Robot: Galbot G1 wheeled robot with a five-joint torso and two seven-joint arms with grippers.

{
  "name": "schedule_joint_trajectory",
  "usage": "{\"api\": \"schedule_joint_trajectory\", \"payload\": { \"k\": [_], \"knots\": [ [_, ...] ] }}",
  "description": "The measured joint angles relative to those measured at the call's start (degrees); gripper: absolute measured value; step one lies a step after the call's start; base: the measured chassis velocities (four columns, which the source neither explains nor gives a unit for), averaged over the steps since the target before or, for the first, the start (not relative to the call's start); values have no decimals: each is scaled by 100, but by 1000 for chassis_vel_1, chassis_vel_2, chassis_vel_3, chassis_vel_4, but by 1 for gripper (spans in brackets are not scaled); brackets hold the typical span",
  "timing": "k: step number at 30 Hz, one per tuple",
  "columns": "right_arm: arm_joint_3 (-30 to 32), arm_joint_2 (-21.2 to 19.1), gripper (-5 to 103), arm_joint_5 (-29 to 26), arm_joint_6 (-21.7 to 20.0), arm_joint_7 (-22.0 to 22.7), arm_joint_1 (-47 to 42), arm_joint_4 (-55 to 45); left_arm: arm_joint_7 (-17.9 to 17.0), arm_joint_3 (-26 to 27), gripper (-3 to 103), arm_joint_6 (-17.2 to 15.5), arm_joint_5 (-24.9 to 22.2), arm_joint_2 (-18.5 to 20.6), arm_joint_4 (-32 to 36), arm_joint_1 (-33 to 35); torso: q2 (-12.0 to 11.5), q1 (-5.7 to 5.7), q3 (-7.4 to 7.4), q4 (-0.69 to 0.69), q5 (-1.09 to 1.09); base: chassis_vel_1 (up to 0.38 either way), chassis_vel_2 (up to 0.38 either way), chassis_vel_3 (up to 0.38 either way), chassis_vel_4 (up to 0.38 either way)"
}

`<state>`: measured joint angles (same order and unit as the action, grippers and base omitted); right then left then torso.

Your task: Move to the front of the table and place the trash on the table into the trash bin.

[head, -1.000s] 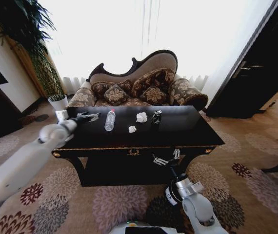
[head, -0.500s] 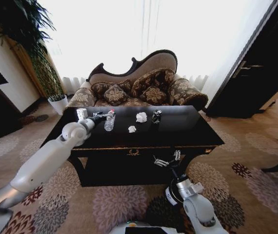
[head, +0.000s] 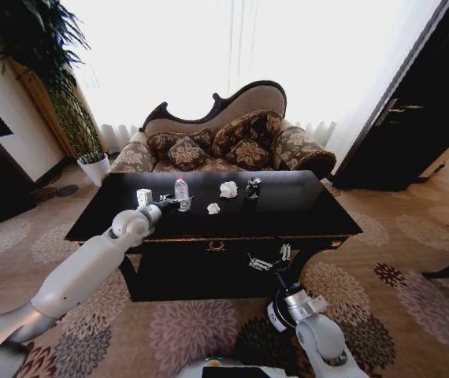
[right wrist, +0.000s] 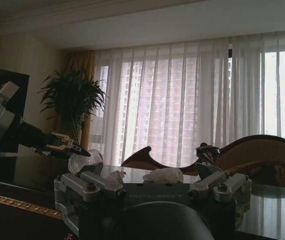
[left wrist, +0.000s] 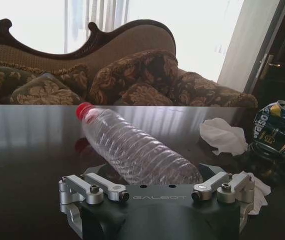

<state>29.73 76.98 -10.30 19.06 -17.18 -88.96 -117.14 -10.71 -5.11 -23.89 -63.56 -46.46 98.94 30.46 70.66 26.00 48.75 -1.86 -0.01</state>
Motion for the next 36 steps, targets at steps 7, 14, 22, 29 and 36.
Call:
{"api": "schedule_joint_trajectory", "payload": {
  "k": [7,14,22,29,36],
  "knots": [
    [-45,4,100,39,1,-4,34,48,111,129,100,16,161,-66,-41,191,0,0,0,0,-1,0,0,0,0],
    [-58,2,100,66,1,-8,40,65,210,293,84,74,264,-29,-13,356,0,0,0,0,-1,0,0,0,0],
    [-60,3,100,74,23,-17,15,60,238,367,56,109,264,63,78,422,0,0,0,-1,-1,0,0,0,0],
    [-75,0,100,59,25,-14,4,-9,376,800,39,242,430,250,435,870,0,0,0,-2,-1,0,0,0,0],
    [-150,-40,100,-305,71,-101,12,-62,969,1957,38,708,1062,393,1215,1986,0,0,-1,-1,0,0,0,0,0]
  ]
}}
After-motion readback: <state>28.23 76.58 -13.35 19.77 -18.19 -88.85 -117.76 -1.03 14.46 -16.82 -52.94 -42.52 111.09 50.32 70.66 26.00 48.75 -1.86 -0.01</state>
